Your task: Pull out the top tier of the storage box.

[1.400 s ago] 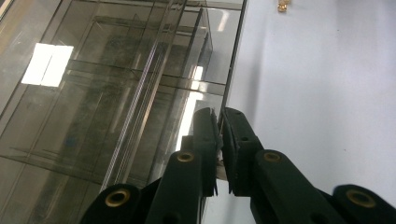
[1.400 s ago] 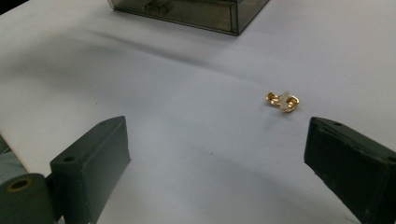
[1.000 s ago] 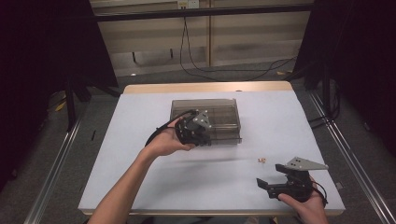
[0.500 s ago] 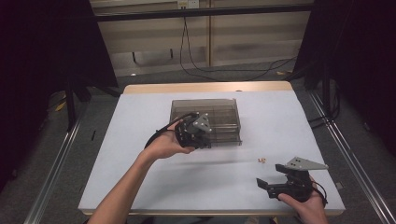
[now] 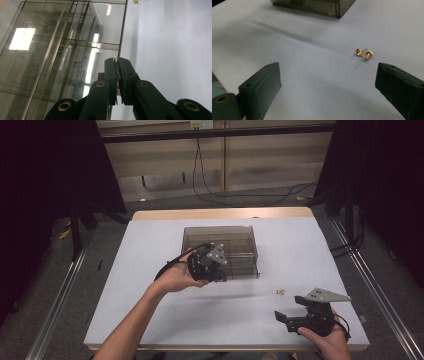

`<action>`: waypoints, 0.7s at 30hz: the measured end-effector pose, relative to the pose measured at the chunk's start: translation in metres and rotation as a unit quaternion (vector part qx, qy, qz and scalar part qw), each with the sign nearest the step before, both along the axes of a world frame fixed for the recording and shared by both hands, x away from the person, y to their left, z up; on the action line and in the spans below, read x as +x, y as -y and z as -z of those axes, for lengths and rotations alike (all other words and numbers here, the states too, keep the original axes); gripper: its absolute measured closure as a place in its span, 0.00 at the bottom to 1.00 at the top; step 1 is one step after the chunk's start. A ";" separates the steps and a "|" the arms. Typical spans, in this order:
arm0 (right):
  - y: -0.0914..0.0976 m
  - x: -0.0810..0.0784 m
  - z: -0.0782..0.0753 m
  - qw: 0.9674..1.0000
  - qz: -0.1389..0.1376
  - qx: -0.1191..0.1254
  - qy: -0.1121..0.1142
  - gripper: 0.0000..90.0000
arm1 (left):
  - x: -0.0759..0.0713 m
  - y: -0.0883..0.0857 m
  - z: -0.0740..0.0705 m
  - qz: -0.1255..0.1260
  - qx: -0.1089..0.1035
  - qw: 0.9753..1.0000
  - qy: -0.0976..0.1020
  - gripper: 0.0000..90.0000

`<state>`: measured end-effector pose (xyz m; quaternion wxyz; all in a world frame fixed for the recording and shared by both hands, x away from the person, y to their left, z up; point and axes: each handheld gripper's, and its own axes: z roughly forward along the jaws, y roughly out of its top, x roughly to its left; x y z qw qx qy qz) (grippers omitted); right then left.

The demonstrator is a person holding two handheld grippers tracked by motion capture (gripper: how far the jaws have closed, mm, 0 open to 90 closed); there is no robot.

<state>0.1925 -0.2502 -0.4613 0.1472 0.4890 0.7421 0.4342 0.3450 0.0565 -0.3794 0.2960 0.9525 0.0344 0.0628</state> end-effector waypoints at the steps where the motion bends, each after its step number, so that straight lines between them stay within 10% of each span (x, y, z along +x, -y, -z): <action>1: 0.000 0.000 0.000 1.000 0.000 0.000 0.000 0.07 | -0.001 0.000 0.000 0.001 0.001 1.000 0.000 0.96; 21: 0.000 0.000 0.000 1.000 0.002 0.000 -0.001 0.07 | -0.010 -0.003 0.002 0.014 -0.001 1.000 -0.006 0.96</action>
